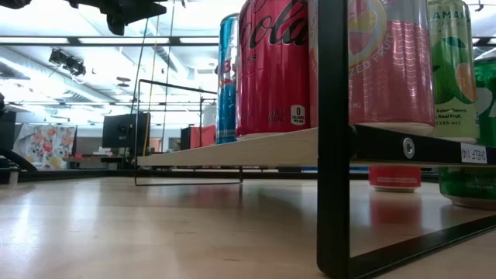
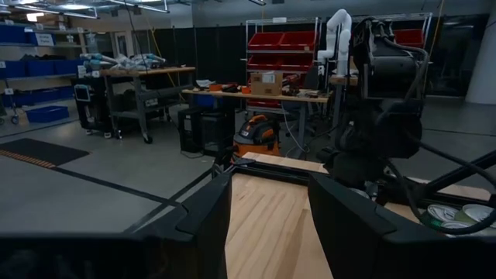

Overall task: Place canned beverage on shelf
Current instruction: Put the orange soda can on the shelf

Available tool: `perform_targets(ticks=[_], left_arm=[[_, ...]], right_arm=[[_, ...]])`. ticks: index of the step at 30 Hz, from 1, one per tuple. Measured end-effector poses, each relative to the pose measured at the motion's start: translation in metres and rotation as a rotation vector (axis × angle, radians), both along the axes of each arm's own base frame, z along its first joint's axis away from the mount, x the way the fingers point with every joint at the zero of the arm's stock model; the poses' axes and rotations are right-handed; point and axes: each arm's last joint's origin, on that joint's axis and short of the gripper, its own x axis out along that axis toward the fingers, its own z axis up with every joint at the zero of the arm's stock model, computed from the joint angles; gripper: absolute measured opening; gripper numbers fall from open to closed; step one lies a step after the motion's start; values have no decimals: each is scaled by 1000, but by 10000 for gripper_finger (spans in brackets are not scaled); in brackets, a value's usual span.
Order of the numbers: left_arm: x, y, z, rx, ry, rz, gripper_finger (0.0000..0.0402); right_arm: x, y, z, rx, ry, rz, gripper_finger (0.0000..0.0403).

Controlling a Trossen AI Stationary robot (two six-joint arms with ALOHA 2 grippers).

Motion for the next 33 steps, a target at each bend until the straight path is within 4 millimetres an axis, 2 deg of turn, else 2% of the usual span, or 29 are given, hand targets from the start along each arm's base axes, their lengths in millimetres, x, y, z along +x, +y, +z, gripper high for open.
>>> perform_targets(ticks=[5,9,12,17,23,26,33], left_arm=[[0,0,0,0,0,0,183],[0,0,0,0,0,0,183],[0,0,0,0,-1,0,183],[0,0,0,0,-1,0,183],[0,0,0,0,-1,0,183],[0,0,0,7,2,1,183],[0,0,0,18,7,1,183]], right_arm=[[1,-6,0,3,-12,-84,337],[1,-7,1,3,-16,-103,315],[4,-7,4,5,-25,-102,313],[16,-8,29,-10,-121,-101,316],[26,-9,75,-87,-254,-116,316],[32,-8,91,-93,-317,-115,317],[69,8,95,-64,-322,-45,317]])
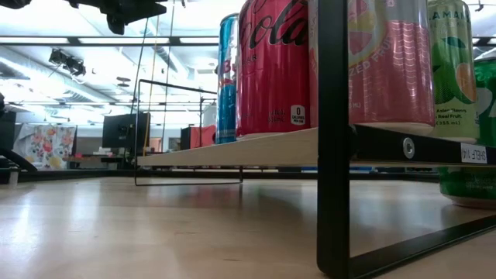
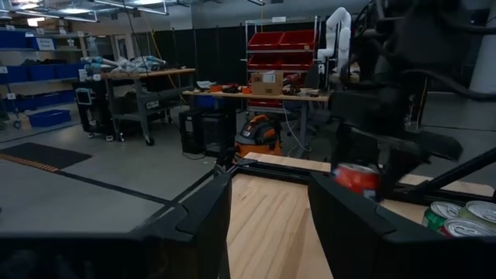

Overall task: Place canned beverage on shelf
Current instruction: Put the orange soda can on the shelf

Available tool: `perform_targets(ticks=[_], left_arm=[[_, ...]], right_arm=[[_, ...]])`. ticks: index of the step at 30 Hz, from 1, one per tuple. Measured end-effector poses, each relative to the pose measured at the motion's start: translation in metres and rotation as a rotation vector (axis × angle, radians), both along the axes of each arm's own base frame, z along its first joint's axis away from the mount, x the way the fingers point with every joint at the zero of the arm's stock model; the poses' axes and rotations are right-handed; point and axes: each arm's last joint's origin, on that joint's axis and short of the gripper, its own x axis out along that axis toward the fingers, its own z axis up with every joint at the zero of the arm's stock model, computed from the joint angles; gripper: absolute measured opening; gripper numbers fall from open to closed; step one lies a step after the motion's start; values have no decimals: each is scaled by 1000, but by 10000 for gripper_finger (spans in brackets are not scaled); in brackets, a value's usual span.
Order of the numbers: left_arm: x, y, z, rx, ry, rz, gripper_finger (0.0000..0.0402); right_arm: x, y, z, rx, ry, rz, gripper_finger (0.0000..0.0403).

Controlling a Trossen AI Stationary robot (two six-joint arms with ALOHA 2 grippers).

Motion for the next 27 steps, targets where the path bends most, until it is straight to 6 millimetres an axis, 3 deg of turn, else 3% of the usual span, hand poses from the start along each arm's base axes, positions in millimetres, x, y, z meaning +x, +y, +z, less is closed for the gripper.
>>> perform_targets(ticks=[8,15,20,27], left_arm=[[0,0,0,6,3,1,183],[0,0,0,33,18,3,183],[-2,1,1,105,41,21,183],[-7,5,10,237,47,178,183]], right_arm=[[42,19,5,-8,133,38,317],[71,25,-4,62,188,12,317],[79,27,-15,92,243,-33,317],[81,33,-21,111,243,-98,317]])
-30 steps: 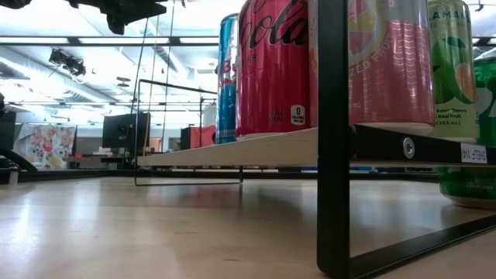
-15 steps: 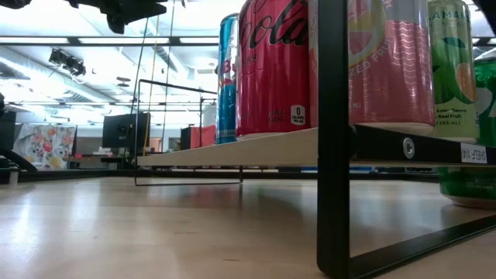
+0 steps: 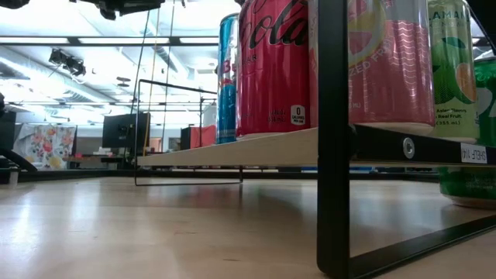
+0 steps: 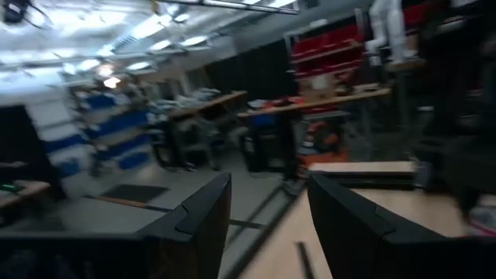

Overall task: Place canned beverage on shelf
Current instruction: Put the orange soda can on the shelf

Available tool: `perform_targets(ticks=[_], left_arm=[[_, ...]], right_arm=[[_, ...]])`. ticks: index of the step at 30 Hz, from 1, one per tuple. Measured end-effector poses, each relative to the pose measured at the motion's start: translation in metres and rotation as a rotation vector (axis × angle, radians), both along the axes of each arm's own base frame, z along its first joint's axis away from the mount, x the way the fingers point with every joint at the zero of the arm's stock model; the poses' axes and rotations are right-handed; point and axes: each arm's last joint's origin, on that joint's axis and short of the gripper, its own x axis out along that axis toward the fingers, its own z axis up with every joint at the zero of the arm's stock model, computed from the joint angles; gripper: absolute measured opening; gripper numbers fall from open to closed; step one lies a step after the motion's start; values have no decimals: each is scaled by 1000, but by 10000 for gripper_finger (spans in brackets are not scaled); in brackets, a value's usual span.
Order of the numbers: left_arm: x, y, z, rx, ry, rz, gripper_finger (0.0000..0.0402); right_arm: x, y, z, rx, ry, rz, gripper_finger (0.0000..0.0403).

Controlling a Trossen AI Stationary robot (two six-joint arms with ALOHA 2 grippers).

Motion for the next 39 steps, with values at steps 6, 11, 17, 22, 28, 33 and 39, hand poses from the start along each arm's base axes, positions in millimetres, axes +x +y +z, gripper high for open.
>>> perform_targets(ticks=[6,11,17,22,28,33,39], left_arm=[[-3,1,10,39,-73,39,183],[-4,1,14,40,-119,43,183],[-5,1,16,38,-134,43,183],[-4,1,15,38,-128,43,183],[-3,1,12,38,-96,40,183],[-3,1,11,33,-91,38,183],[-3,1,11,29,-91,37,183]], right_arm=[[0,8,0,-45,-30,-54,317],[-1,12,0,-36,-39,-98,317],[0,12,0,-7,-44,-110,321],[0,13,0,17,-37,-93,329],[0,14,0,55,-29,-63,342],[0,15,0,57,-27,-55,347],[0,15,-2,56,-25,-42,348]])
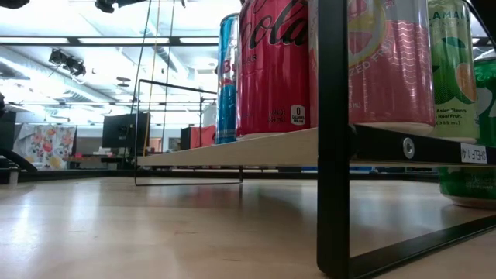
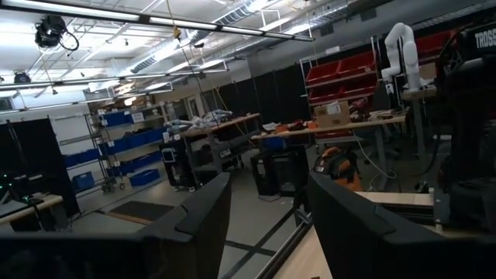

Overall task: Place canned beverage on shelf
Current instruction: Put the orange soda can on the shelf, then put the green soda can on the shelf

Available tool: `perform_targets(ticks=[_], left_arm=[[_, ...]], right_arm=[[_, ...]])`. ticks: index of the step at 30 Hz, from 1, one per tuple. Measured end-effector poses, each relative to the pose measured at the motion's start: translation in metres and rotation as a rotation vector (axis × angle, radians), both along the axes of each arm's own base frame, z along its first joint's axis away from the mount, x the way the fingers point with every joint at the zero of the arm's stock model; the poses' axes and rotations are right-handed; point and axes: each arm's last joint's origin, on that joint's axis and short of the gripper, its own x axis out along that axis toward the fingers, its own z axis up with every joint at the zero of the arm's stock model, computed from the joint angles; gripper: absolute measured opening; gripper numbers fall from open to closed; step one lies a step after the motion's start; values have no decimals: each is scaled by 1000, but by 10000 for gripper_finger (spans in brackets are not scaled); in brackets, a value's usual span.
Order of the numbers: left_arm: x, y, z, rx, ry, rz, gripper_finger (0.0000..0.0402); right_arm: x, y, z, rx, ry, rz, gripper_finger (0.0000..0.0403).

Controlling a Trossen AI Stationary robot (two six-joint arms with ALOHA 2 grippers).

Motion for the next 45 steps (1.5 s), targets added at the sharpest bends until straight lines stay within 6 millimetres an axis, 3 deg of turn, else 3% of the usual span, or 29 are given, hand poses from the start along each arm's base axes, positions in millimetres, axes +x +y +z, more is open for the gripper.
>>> perform_targets(ticks=[8,21,31,45], left_arm=[[0,0,0,0,0,0,183],[0,0,0,1,5,1,183],[0,0,0,1,7,3,183],[1,0,-2,4,29,4,183]], right_arm=[[2,1,-21,46,32,25,348],[2,1,-21,37,32,60,349],[1,1,-20,77,39,81,375],[-8,-2,27,41,6,58,378]])
